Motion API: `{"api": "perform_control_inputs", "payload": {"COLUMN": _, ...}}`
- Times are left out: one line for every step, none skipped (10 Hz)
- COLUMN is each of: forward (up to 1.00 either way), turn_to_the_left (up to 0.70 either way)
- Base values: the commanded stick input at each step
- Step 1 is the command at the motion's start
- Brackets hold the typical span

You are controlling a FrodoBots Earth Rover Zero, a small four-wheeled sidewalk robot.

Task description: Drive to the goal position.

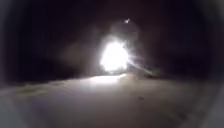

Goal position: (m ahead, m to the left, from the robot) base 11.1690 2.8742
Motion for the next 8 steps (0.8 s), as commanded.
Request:
{"api": "perform_control_inputs", "payload": {"forward": 0.85, "turn_to_the_left": 0.00}}
{"api": "perform_control_inputs", "payload": {"forward": 0.85, "turn_to_the_left": 0.00}}
{"api": "perform_control_inputs", "payload": {"forward": 0.85, "turn_to_the_left": 0.00}}
{"api": "perform_control_inputs", "payload": {"forward": 0.85, "turn_to_the_left": 0.00}}
{"api": "perform_control_inputs", "payload": {"forward": 0.85, "turn_to_the_left": 0.00}}
{"api": "perform_control_inputs", "payload": {"forward": 0.85, "turn_to_the_left": 0.00}}
{"api": "perform_control_inputs", "payload": {"forward": 0.85, "turn_to_the_left": 0.00}}
{"api": "perform_control_inputs", "payload": {"forward": 0.85, "turn_to_the_left": 0.00}}
